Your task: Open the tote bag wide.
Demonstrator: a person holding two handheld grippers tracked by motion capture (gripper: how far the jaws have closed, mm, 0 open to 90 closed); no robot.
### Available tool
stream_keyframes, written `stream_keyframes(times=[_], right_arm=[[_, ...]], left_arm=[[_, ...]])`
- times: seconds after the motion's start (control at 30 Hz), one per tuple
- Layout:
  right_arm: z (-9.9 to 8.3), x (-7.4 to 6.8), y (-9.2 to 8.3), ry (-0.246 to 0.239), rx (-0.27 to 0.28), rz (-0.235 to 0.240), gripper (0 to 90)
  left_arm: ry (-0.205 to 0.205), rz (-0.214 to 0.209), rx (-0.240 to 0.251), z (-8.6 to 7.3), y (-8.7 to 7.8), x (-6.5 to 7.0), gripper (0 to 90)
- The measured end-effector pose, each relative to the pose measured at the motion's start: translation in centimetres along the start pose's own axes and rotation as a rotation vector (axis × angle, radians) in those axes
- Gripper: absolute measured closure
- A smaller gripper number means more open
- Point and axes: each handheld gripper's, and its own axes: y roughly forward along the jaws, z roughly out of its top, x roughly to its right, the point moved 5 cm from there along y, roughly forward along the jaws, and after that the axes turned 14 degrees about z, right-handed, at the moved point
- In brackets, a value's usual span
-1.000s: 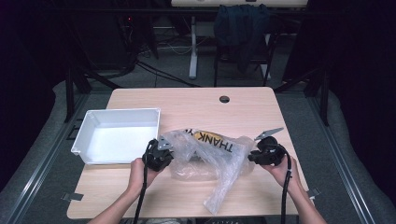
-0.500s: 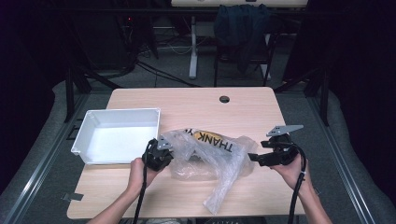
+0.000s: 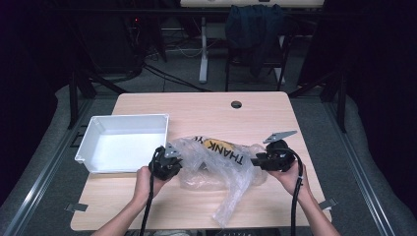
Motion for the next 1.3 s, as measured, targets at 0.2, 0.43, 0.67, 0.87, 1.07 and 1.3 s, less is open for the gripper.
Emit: stream_keyframes(times=[0.2, 0.43, 0.67, 0.87, 1.07, 1.3], right_arm=[[-0.2, 0.1, 0.2, -0.012, -0.004, -0.018, 90.0], [-0.1, 0.5, -0.1, -0.015, 0.017, -0.061, 90.0], [0.4, 2.3, -1.3, 0.052, 0.093, -0.107, 90.0], [0.8, 3.5, -1.6, 0.076, 0.105, -0.123, 90.0], [0.9, 5.1, -1.3, 0.113, 0.110, -0.147, 90.0], [0.1, 5.6, -0.1, 0.116, 0.067, -0.157, 90.0]], left_arm=[[0.013, -0.003, -0.003, 0.0, 0.1, 0.2, 86.7], [0.017, -0.004, -0.009, -0.1, 0.1, 0.3, 89.0], [0.010, -0.005, -0.034, -0.4, 0.2, 0.2, 89.3], [0.011, -0.005, -0.041, -0.6, 0.1, 0.0, 89.2], [0.014, -0.012, -0.061, -0.8, 0.2, -0.2, 89.2], [0.036, -0.022, -0.079, -1.1, 0.0, -0.1, 88.7]])
